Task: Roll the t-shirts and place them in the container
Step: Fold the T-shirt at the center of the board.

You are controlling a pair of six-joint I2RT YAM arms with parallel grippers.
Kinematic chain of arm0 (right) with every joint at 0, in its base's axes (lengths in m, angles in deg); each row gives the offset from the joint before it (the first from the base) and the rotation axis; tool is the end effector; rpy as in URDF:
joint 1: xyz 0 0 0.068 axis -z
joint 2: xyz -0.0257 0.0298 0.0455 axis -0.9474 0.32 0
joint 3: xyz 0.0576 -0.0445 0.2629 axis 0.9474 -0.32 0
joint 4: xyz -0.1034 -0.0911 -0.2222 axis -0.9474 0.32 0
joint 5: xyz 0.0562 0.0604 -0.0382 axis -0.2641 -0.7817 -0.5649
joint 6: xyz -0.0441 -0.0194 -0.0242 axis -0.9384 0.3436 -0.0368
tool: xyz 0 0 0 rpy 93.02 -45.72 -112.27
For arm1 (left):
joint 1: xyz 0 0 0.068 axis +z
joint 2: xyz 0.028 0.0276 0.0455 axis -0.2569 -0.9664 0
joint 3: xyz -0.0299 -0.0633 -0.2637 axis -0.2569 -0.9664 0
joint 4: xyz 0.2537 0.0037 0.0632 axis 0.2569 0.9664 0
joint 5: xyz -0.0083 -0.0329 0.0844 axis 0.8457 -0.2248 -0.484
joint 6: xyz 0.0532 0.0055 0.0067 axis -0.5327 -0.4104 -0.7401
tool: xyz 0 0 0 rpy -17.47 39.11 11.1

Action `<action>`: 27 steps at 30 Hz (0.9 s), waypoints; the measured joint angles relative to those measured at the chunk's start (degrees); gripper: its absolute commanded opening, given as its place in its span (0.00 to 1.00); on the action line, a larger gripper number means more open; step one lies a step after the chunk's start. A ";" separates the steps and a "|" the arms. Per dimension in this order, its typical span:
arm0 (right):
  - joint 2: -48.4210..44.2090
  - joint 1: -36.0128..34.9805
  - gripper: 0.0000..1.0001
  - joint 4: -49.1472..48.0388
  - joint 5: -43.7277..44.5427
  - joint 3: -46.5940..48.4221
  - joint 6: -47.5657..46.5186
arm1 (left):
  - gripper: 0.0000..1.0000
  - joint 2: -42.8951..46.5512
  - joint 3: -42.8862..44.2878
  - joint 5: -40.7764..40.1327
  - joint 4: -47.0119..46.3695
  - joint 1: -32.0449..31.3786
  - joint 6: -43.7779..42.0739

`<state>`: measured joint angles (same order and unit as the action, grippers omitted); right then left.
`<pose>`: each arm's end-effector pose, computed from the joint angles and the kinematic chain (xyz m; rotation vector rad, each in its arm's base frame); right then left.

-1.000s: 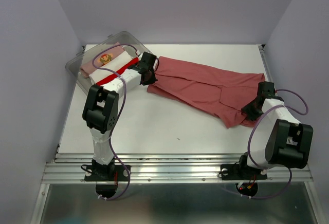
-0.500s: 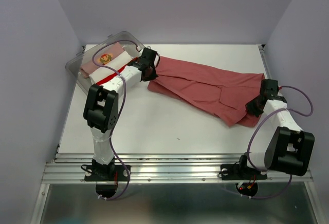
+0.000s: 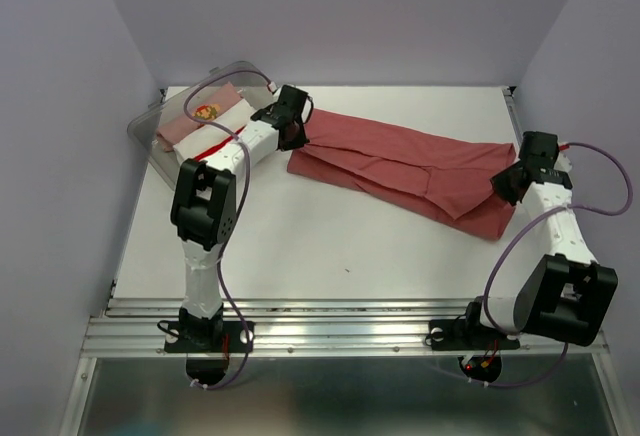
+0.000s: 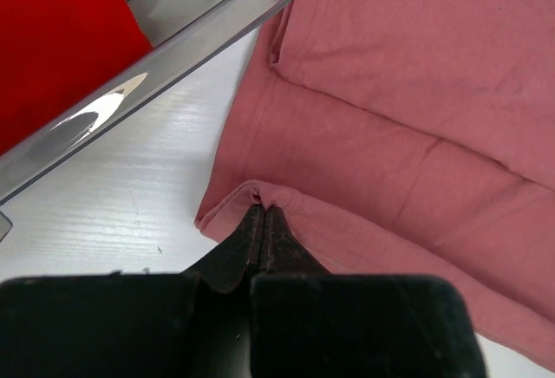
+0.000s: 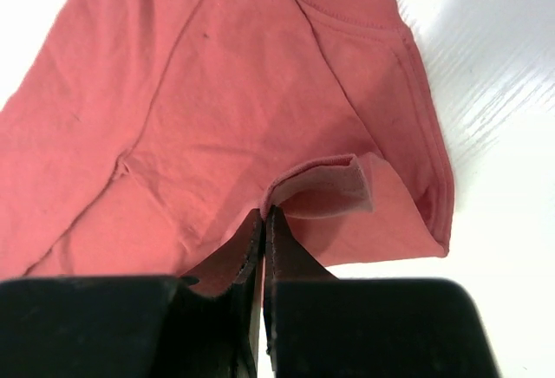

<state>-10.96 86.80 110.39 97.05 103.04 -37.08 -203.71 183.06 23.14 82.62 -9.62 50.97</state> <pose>0.2543 -0.0766 0.2624 1.2652 2.1104 0.0016 0.4292 -0.1897 0.2495 -0.1372 2.3085 -0.2814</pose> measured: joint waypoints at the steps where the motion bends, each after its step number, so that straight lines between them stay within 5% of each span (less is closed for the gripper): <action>1: 0.31 0.00 0.01 0.42 0.33 0.96 -0.02 | 0.00 -0.42 0.15 0.02 0.24 0.00 -0.11; 27: 17.73 0.00 0.01 -3.08 -1.25 16.92 -2.51 | 0.00 -8.92 8.33 0.39 2.16 0.22 -2.47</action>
<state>6.76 86.80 107.31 95.81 119.96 -39.59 -212.63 191.38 23.53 84.78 -9.41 48.50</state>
